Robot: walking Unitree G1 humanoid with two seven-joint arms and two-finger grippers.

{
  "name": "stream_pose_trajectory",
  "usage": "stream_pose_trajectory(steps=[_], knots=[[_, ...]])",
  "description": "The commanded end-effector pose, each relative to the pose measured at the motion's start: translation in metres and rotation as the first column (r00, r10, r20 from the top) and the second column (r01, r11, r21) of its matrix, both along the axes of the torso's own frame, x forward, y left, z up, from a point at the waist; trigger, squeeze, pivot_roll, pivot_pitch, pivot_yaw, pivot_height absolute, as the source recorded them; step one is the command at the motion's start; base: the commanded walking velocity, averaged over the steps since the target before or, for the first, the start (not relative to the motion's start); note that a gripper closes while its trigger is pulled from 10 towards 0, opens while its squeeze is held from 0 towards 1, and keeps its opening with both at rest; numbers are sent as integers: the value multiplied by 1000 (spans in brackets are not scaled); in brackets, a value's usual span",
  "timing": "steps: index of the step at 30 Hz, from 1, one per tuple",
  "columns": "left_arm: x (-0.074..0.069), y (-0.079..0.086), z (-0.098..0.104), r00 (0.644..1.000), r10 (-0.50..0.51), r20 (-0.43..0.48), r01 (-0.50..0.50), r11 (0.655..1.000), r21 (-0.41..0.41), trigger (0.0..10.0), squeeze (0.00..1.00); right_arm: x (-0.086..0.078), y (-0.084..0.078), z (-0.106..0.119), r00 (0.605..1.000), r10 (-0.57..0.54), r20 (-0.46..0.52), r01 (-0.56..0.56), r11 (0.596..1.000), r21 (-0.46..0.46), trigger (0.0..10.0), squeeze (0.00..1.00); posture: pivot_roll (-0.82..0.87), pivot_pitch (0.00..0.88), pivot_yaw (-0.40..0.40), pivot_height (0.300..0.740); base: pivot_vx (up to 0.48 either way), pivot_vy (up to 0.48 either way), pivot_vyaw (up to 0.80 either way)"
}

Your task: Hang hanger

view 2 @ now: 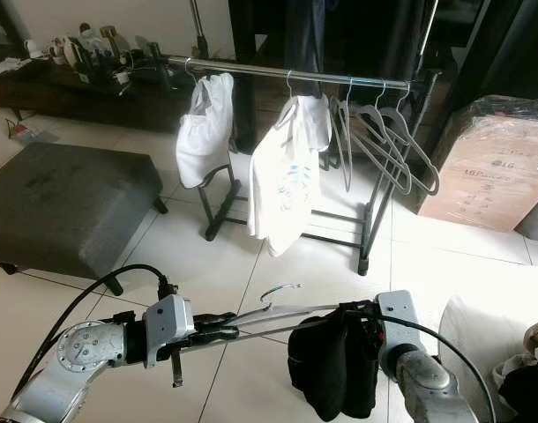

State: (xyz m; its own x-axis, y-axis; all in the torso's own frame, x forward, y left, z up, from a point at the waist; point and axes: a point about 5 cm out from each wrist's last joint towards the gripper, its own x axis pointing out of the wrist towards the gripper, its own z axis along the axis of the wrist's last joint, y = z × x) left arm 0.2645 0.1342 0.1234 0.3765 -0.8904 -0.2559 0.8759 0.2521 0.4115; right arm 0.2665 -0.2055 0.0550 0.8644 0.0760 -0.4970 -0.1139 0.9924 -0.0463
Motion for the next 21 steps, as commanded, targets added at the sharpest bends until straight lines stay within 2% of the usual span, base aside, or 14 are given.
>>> stream_pose_trajectory(steps=[1, 6, 7, 8, 9, 21], knots=[[1, -3, 11, 999, -16, 36, 18, 999, -35, 10000, 0, 1, 3, -2, 1000, 8, 9, -8, 1000, 11, 10000, 0, -77, 147, 11, 740, 0, 0, 0], [1, -4, 11, 999, -21, 35, 22, 999, -36, 10000, 0, 3, 5, -6, 1000, 7, 13, -8, 1000, 16, 10000, 0, -74, 144, 12, 740, 0, 0, 0], [1, -4, 11, 999, -21, 35, 22, 999, -36, 10000, 0, 3, 5, -6, 1000, 5, 15, -5, 1000, 17, 5216, 0, -74, 144, 12, 740, 0, 0, 0], [1, -4, 11, 999, -21, 35, 23, 999, -36, 10000, 0, 3, 5, -7, 1000, 4, 17, -5, 1000, 20, 4431, 0, -72, 144, 13, 740, 0, 0, 0], [0, -4, 11, 999, -22, 35, 23, 999, -36, 10000, 0, 3, 6, -9, 1000, 6, 19, -6, 1000, 25, 0, 0, -72, 144, 13, 740, 0, 0, 0], [1, -5, 12, 999, -23, 34, 24, 999, -36, 10000, 0, 5, 8, -11, 999, 8, 31, -9, 999, 39, 0, 0, -70, 154, 15, 740, 0, 0, 0]])
